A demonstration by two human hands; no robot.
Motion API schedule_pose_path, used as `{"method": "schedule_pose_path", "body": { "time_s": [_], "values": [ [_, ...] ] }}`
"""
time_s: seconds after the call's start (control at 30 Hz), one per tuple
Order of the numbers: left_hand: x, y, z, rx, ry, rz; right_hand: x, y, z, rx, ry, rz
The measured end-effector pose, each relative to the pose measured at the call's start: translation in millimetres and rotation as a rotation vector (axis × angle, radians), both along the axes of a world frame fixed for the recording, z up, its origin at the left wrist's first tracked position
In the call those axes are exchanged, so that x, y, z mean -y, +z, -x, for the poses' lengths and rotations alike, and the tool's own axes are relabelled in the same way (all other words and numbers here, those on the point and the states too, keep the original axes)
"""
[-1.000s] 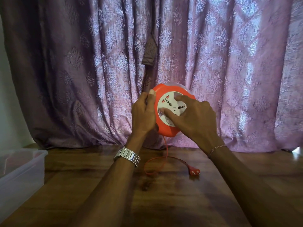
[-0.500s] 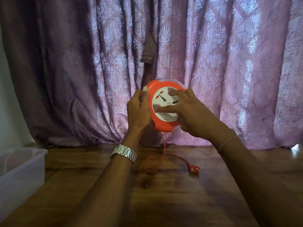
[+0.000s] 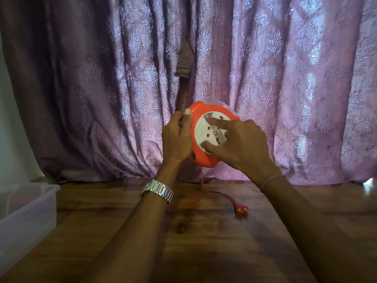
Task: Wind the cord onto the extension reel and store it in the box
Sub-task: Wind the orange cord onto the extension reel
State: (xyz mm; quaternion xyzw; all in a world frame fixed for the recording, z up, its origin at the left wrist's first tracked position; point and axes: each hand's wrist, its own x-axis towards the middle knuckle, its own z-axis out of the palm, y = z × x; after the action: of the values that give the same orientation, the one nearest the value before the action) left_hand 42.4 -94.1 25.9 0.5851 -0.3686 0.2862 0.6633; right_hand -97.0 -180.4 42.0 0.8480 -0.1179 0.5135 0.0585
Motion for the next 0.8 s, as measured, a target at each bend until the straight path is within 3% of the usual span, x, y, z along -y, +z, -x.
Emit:
{"method": "schedule_pose_path", "body": {
  "time_s": [0.17,0.37,0.47,0.63,0.7,0.8],
  "values": [
    [2,-3,-4,-0.008,-0.014,-0.028,2,-6,-4,0.079,0.015,-0.004],
    [2,-3,-7,-0.017,-0.014,-0.013,6,-2,-2,0.109,-0.186,0.219],
    [1,-2,-3,-0.015,-0.023,-0.013,11,2,1,0.186,-0.125,0.317],
    [0,-1,-7,-0.043,-0.056,0.03,17,10,3,-0.16,0.203,0.369],
    [-1,0,-8,-0.049,-0.077,0.054,11,10,6,-0.285,0.145,0.335],
    [-1,2,-7,-0.046,-0.093,0.056,2,9,5,-0.324,0.069,0.305]
  ]
}}
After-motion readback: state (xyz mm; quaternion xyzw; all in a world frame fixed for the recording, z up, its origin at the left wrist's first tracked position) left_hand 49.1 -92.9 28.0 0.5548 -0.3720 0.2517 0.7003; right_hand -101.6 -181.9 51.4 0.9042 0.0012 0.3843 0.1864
